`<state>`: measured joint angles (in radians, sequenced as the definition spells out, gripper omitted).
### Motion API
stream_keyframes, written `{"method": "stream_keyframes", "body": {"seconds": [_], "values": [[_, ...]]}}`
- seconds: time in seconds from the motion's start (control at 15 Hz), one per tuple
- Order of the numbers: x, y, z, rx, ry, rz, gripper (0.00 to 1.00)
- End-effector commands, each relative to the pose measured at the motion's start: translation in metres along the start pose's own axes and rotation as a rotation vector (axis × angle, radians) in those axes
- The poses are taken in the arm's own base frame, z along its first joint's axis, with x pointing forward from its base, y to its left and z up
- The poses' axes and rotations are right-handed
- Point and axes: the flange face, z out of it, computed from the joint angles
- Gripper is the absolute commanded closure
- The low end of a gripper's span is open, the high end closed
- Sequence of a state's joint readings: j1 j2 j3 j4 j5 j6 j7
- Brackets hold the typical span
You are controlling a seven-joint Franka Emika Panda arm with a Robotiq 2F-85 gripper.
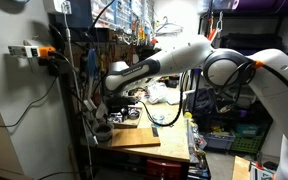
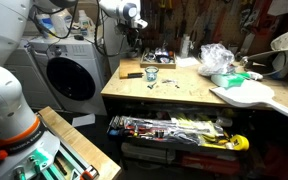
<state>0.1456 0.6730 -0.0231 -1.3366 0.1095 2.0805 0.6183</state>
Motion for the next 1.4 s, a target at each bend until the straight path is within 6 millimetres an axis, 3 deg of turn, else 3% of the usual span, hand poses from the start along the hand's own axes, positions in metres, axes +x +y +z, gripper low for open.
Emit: {"method": "stream_keyframes", "body": {"seconds": [0.0,0.2,0.47,0.53,0.67,1.2,1.33], "values": [[0.002,0.000,0.008,-0.038,-0.011,0.013,0.00],[0.003,-0.002,0.013,-0.031,-0.014,0.010,0.00],[0.003,-0.004,0.019,-0.037,-0.014,0.011,0.09],[0.004,-0.005,0.020,-0.035,-0.012,0.011,0.29],[0.005,-0.007,0.021,-0.028,-0.008,0.012,0.37],[0.008,-0.009,0.025,-0.030,-0.004,0.011,1.00],[0.006,-0.009,0.020,-0.022,-0.003,0.007,1.00]]}}
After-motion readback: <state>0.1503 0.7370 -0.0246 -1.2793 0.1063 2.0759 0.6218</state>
